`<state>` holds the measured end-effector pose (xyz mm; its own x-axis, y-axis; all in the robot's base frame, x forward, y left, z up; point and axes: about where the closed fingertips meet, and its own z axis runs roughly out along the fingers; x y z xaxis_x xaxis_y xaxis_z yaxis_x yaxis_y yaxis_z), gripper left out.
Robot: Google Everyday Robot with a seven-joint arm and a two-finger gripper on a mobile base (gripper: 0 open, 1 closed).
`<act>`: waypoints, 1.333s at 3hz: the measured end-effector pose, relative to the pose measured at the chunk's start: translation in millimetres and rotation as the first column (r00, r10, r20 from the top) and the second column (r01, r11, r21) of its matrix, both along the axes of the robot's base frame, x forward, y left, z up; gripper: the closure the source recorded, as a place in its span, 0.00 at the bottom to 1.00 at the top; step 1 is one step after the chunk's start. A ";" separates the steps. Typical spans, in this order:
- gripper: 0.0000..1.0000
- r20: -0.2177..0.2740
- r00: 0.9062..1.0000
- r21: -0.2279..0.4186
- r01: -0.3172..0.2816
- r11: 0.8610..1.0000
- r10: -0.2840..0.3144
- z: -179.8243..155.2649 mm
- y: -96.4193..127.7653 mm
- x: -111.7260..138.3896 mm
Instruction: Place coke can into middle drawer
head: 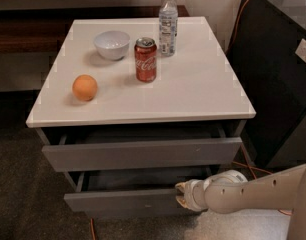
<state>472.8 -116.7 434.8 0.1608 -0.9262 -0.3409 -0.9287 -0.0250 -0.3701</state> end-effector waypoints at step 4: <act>1.00 -0.012 1.000 0.008 -0.011 1.000 0.011 4.5 5.4 -17.3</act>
Offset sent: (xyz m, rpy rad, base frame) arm -0.0880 0.0173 0.0135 0.0213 0.0917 0.0425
